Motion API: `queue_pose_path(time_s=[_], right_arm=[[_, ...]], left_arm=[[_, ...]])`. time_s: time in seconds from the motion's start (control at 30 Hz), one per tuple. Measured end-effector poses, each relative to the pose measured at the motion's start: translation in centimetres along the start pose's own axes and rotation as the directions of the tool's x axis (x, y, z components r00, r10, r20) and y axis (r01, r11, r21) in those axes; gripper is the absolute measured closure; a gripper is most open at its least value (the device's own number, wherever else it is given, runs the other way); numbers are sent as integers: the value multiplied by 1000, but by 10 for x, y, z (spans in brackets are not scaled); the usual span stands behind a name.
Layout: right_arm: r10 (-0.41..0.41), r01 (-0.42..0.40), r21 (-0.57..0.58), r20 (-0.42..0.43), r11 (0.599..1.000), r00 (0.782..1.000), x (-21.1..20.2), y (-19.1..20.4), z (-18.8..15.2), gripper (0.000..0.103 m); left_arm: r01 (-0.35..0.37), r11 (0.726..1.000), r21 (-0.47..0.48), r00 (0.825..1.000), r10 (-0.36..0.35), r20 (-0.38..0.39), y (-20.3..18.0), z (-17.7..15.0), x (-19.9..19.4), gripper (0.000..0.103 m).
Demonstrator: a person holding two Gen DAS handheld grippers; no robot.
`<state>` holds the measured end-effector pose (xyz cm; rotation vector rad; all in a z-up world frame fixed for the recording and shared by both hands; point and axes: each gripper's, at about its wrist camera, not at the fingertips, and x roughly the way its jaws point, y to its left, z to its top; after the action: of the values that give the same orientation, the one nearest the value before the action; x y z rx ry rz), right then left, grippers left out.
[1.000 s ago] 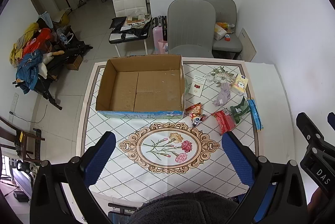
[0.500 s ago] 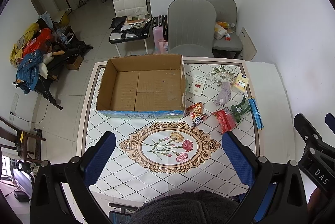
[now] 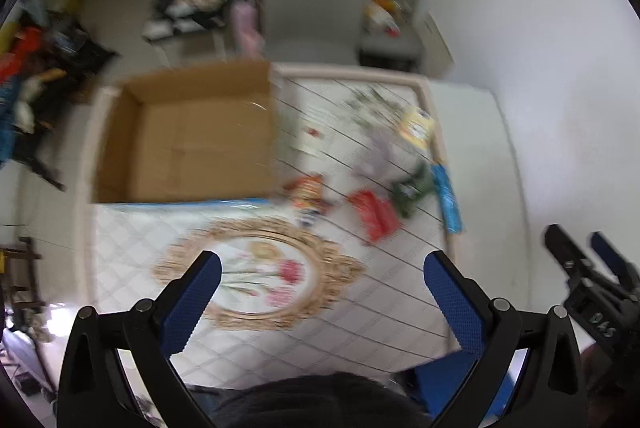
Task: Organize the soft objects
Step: 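Grasp the red snack bag with the left tool while the right tool grasps the green bag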
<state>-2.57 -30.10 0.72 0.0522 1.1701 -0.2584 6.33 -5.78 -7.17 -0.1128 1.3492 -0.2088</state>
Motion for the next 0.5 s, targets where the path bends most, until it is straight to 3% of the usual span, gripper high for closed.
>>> queue_pose_path(time_s=[0.13, 0.23, 0.4, 0.5], right_arm=[[41, -34, 55, -127, 998, 991, 76, -33, 8, 0], [130, -95, 149, -247, 984, 960, 144, -63, 10, 0], [201, -111, 264, -342, 958, 918, 222, -97, 5, 0], [241, -112, 333, -378, 936, 894, 258, -107, 0, 0]], left_arm=[[99, 995, -7, 985, -99, -142, -35, 21, 84, 1], [129, 991, -37, 962, -134, -240, -57, 31, 149, 10], [106, 989, -100, 906, -137, -401, -79, 34, 253, 18], [60, 991, -117, 884, -107, -455, -80, 30, 289, 19]])
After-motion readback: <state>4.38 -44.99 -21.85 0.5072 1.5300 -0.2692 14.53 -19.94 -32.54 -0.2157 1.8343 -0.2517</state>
